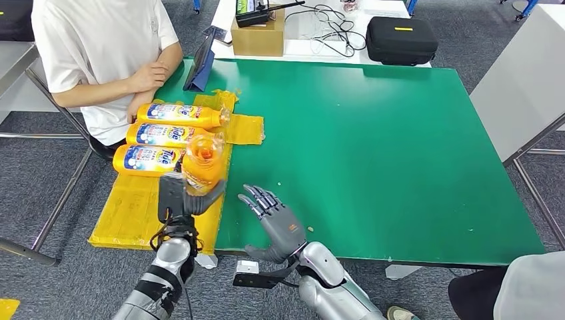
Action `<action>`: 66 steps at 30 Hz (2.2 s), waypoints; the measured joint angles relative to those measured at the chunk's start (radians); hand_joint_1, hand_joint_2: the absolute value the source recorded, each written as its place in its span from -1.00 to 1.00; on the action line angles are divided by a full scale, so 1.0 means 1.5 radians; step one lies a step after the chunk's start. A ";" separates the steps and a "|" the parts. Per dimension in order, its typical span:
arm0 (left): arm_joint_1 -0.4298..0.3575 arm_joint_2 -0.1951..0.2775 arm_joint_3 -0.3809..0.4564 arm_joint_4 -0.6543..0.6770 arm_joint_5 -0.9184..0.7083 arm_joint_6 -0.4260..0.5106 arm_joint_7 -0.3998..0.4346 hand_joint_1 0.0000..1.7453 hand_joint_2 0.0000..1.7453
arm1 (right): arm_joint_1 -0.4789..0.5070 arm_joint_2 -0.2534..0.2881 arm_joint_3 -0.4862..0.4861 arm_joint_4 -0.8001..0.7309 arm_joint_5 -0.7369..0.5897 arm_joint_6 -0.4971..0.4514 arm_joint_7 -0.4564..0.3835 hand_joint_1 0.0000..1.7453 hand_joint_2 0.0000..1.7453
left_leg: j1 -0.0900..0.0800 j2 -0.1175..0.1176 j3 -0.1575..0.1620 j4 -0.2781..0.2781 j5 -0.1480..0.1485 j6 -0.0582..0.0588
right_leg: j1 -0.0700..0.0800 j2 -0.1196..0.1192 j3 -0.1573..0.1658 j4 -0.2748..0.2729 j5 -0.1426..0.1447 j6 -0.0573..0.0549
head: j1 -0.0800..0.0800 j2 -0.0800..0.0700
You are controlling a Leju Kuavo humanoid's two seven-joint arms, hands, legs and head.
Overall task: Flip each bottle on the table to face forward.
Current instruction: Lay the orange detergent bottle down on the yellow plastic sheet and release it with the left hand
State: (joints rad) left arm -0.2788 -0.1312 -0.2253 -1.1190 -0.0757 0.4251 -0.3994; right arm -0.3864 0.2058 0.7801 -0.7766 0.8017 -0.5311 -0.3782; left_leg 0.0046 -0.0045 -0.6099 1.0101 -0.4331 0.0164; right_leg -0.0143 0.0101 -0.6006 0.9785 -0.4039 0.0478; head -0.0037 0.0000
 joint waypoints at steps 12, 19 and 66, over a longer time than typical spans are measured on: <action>0.037 0.076 0.000 -0.067 -0.456 0.041 0.119 1.00 1.00 | 0.061 -0.010 -0.046 -0.039 -0.064 0.046 -0.044 -1.00 1.00 | 0.000 0.000 -0.001 0.000 0.000 0.000 | 0.000 0.000 -0.001 0.000 0.000 0.000 | 0.000 0.000; 0.065 0.122 -0.019 -0.123 -0.655 -0.023 0.217 1.00 1.00 | 0.107 -0.022 -0.091 -0.095 -0.072 0.076 -0.046 -1.00 1.00 | 0.000 0.000 -0.001 0.000 0.000 0.000 | 0.000 0.000 -0.001 0.000 0.000 0.000 | 0.000 0.000; -0.018 0.103 -0.082 -0.028 -0.846 -0.234 0.419 0.98 1.00 | 0.173 -0.019 -0.195 -0.171 -0.088 0.156 -0.071 -1.00 1.00 | 0.000 0.000 -0.001 0.000 0.000 0.000 | 0.000 0.000 -0.002 0.000 0.000 0.000 | 0.000 0.000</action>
State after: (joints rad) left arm -0.3059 0.0226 -0.3480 -1.1611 -1.3446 0.0748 0.2298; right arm -0.1262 0.1771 0.4883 -1.0326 0.6696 -0.2978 -0.4846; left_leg 0.0046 -0.0041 -0.6117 1.0101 -0.4331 0.0163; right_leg -0.0143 0.0103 -0.6031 0.9785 -0.4041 0.0475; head -0.0036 0.0000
